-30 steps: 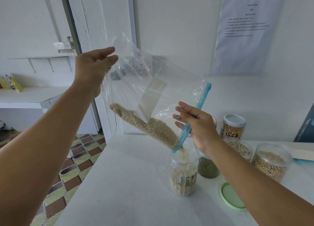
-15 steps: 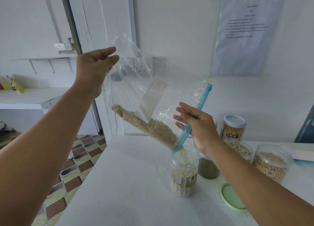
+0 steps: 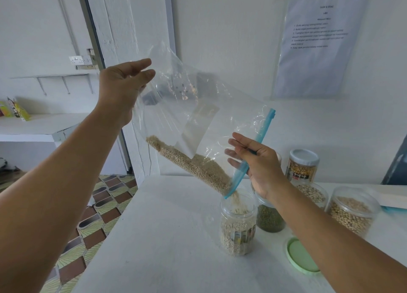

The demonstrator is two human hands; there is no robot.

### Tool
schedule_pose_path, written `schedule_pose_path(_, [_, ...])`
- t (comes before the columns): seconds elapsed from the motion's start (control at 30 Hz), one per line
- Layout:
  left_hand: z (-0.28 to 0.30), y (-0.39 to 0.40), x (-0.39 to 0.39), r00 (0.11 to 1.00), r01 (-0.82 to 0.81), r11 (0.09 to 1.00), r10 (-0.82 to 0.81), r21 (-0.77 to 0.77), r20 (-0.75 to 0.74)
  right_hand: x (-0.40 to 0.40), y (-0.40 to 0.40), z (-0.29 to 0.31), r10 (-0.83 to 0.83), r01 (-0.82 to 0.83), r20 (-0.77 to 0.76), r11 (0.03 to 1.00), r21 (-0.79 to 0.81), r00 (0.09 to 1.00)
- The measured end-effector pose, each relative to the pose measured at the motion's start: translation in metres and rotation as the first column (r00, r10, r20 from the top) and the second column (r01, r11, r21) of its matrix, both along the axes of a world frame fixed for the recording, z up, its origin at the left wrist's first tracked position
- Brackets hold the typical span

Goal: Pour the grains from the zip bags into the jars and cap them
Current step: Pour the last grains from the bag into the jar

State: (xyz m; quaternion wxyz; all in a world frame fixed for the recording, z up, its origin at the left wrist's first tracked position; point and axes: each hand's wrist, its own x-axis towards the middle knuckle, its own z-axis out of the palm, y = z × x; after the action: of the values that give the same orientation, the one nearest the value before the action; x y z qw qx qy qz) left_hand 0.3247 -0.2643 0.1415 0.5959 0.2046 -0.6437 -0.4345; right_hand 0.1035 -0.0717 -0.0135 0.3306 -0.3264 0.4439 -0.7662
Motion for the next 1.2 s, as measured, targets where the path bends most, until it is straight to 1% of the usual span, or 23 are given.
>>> schedule_pose_path(0.4, [-0.0002, -0.0030, -0.0012, 1.000, 0.000, 1.000, 0.000, -0.001, 0.000, -0.0010, -0.0021, -0.0011, -0.024, 0.025, 0.037, 1.000, -0.015, 0.999])
schedule_pose_path(0.73, [-0.0007, -0.0047, -0.0015, 1.000, 0.016, 1.000, -0.016, -0.008, 0.009, -0.0001, -0.0010, -0.0028, -0.034, 0.034, 0.018, 0.999, -0.013, 0.999])
schedule_pose_path(1.2, [-0.0010, -0.0012, -0.0029, 1.000, 0.018, 1.000, -0.017, -0.009, 0.012, -0.0012, -0.0002, -0.0039, -0.045, 0.045, 0.038, 0.999, -0.021, 0.998])
